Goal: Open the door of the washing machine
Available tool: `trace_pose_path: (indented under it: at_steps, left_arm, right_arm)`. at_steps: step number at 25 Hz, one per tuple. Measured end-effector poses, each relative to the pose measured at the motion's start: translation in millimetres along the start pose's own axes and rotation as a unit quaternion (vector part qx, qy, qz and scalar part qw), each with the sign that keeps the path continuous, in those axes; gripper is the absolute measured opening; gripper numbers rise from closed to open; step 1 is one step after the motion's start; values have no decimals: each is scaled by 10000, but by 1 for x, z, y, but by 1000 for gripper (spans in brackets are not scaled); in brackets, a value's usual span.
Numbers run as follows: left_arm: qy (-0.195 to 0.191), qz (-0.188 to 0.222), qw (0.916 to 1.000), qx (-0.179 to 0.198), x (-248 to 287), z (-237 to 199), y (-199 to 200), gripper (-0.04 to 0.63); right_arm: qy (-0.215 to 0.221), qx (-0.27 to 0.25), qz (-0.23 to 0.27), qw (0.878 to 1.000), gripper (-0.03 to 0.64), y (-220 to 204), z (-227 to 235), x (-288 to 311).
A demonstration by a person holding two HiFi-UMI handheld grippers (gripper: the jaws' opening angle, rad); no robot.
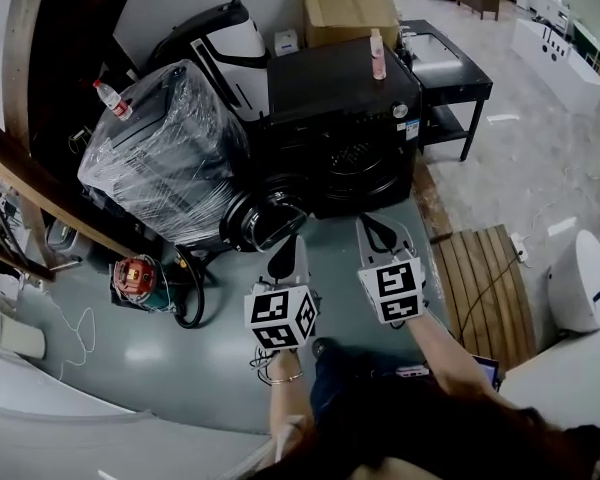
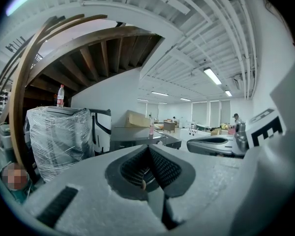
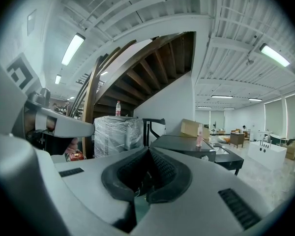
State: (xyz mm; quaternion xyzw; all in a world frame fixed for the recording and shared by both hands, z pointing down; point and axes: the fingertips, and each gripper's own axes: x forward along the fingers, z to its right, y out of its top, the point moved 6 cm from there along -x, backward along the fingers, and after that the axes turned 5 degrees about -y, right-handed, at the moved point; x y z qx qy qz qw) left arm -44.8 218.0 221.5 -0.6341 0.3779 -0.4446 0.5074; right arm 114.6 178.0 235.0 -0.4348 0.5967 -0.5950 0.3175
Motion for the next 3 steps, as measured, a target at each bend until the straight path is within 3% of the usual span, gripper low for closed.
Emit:
trace_pose_path:
  at_steps: [3]
  left_arm:
    - [39, -37, 10000, 10, 3, 3, -5, 12]
  right_arm:
    - [-7, 25, 22, 10000, 0, -4, 5, -1]
